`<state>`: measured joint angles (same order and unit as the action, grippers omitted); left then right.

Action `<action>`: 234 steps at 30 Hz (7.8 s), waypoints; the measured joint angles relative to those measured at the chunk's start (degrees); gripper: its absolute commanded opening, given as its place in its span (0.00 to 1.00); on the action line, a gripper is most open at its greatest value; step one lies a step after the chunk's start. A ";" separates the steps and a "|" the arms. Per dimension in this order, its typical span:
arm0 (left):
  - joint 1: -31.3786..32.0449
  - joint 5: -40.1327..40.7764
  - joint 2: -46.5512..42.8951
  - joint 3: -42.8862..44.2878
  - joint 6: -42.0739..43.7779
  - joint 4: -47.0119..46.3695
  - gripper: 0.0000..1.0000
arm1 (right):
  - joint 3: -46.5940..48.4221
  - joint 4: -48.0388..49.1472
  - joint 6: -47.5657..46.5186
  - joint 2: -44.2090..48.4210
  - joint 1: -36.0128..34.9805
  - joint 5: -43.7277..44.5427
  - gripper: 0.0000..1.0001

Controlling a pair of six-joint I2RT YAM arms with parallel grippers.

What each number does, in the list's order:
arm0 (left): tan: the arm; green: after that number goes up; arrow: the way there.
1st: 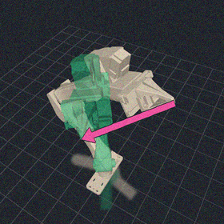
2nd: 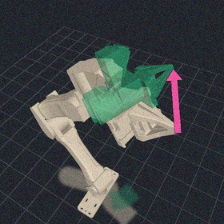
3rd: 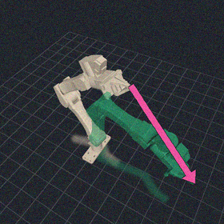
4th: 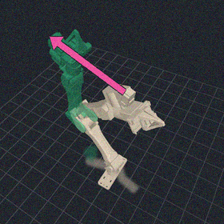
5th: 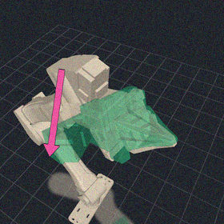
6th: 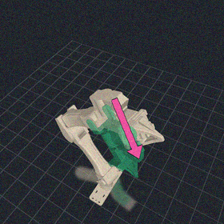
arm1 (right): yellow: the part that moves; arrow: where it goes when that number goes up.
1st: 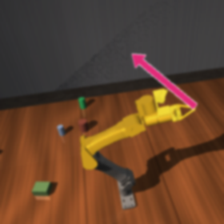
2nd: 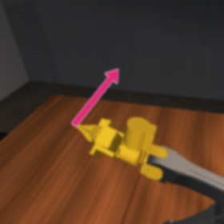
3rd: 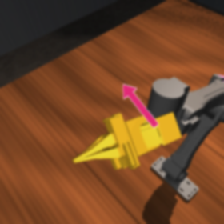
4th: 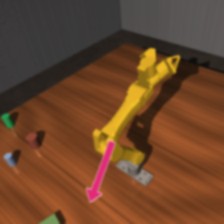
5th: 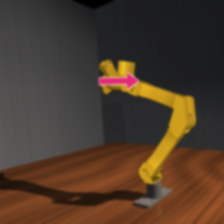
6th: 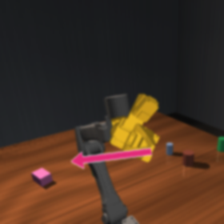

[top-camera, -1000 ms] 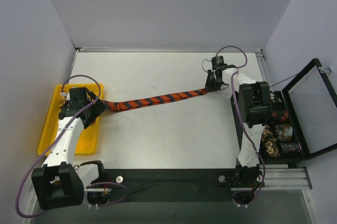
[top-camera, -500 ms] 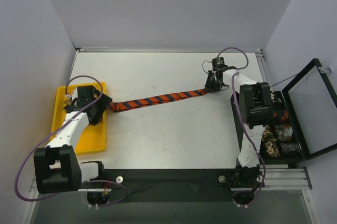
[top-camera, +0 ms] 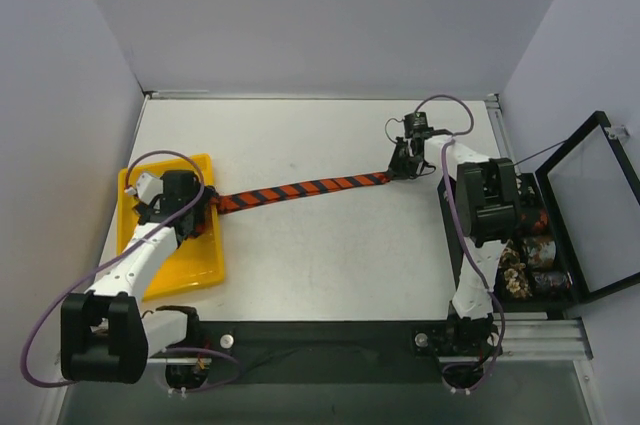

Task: Roll the ties
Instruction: Flatten the tie

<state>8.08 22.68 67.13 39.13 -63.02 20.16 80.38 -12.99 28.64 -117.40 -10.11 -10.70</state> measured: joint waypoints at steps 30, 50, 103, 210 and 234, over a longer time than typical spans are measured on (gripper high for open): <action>-29.92 3.87 17.55 14.45 34.58 -0.70 0.97 | -4.42 2.36 1.64 2.43 0.07 -3.13 0.00; -7.89 -8.90 3.63 23.61 28.13 8.57 0.97 | -1.07 -10.36 -0.37 23.50 2.34 21.00 0.00; 4.04 4.15 64.35 62.31 27.85 -0.79 0.48 | -21.59 -16.72 1.64 38.45 -6.60 8.28 0.00; -0.24 -27.26 1.75 15.28 38.56 16.15 0.84 | 26.58 -26.14 -36.06 -13.90 -31.80 2.29 0.64; 19.91 -24.81 18.43 18.80 24.20 8.57 0.83 | -30.16 -18.01 0.26 40.48 -18.51 14.67 0.61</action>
<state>27.99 -2.13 85.56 57.93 -38.83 28.73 50.22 -31.00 28.91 -76.93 -28.62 3.97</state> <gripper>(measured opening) 0.831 0.632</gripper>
